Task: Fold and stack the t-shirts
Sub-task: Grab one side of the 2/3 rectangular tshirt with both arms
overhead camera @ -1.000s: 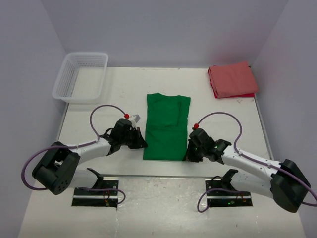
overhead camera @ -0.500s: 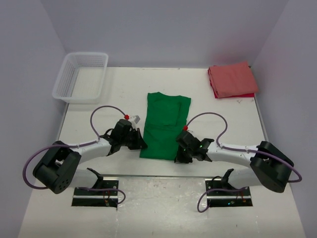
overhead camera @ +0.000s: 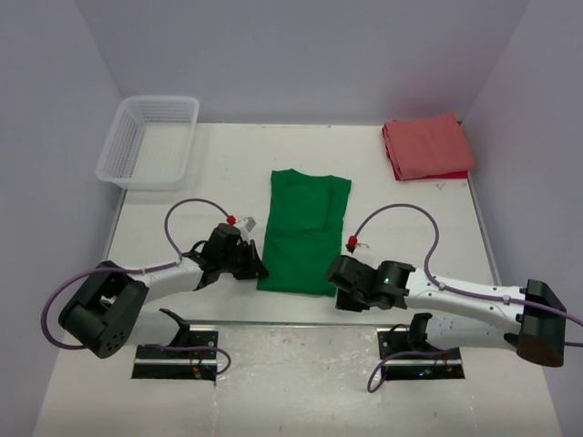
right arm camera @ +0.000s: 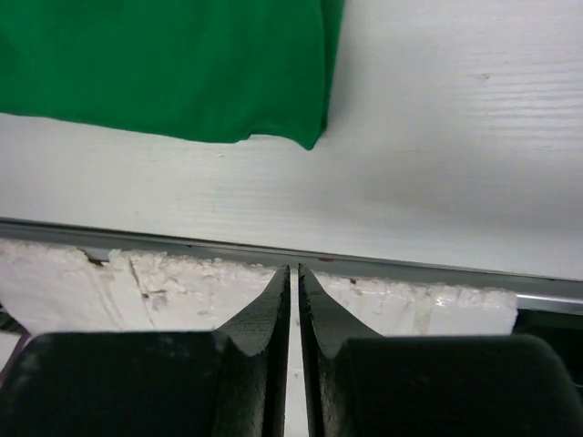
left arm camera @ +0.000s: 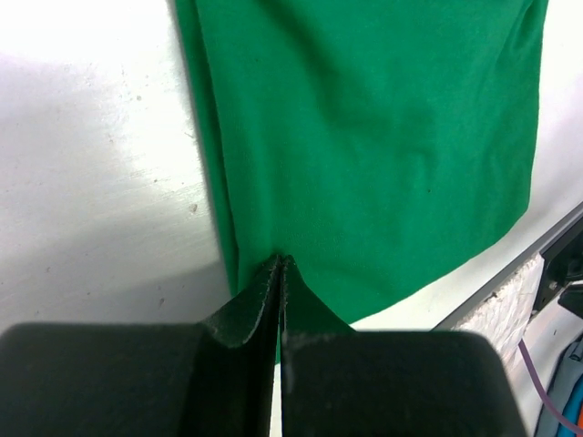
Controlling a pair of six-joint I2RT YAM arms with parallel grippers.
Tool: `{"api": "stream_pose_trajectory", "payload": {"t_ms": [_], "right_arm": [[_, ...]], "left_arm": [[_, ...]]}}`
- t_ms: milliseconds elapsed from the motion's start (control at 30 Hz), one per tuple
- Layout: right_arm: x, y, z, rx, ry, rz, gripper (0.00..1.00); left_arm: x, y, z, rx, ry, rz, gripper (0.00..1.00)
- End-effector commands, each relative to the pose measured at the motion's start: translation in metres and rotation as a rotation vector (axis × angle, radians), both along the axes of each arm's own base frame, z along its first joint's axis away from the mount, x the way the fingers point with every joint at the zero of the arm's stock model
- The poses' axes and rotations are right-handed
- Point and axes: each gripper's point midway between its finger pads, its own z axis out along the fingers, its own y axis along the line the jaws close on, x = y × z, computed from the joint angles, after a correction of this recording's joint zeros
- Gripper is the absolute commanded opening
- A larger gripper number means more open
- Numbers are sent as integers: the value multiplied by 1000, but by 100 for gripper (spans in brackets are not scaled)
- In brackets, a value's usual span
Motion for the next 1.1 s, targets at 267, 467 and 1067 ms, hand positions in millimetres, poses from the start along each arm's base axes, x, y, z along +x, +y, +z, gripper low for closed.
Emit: {"api": "stream_pose_trajectory", "payload": {"t_ms": [267, 467, 1067], "right_arm": [[28, -8, -8, -200, -59, 8, 0], [54, -3, -7, -230, -100, 37, 0], [130, 51, -18, -264, -84, 195, 0]], "left_arm": [[-13, 9, -13, 13, 20, 24, 0], [-23, 19, -16, 21, 31, 54, 0], [-30, 24, -20, 22, 37, 64, 0]]}}
